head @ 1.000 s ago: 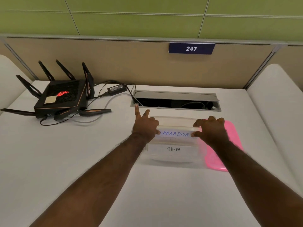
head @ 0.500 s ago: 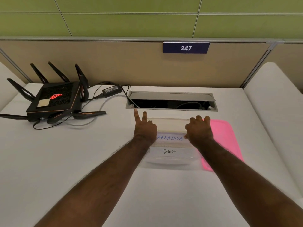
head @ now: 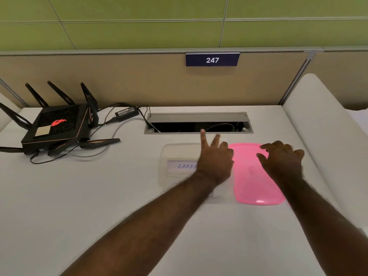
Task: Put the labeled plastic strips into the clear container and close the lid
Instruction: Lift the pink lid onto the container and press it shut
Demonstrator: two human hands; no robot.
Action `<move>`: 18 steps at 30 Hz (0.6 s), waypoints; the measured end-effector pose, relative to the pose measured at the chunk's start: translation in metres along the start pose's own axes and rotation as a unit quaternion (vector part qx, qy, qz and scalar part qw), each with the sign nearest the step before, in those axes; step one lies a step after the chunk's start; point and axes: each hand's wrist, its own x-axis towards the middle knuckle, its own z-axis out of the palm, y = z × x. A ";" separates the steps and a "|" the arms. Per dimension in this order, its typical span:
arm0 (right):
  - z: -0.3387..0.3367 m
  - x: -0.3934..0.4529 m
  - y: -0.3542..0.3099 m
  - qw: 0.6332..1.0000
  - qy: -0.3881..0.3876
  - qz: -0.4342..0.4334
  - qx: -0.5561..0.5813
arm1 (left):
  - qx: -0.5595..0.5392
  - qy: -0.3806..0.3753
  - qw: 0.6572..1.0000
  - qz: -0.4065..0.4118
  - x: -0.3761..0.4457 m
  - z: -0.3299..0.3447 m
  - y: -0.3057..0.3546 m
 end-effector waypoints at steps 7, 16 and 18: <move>0.036 -0.035 0.040 0.984 -0.132 0.112 -0.045 | 0.038 -0.092 0.987 0.129 -0.016 0.020 0.085; 0.064 -0.071 0.054 0.969 -0.169 0.178 0.026 | 0.077 -0.190 0.969 0.140 -0.035 0.052 0.112; 0.067 -0.074 0.058 0.970 -0.165 0.173 0.036 | 0.088 -0.188 0.969 0.131 -0.036 0.054 0.113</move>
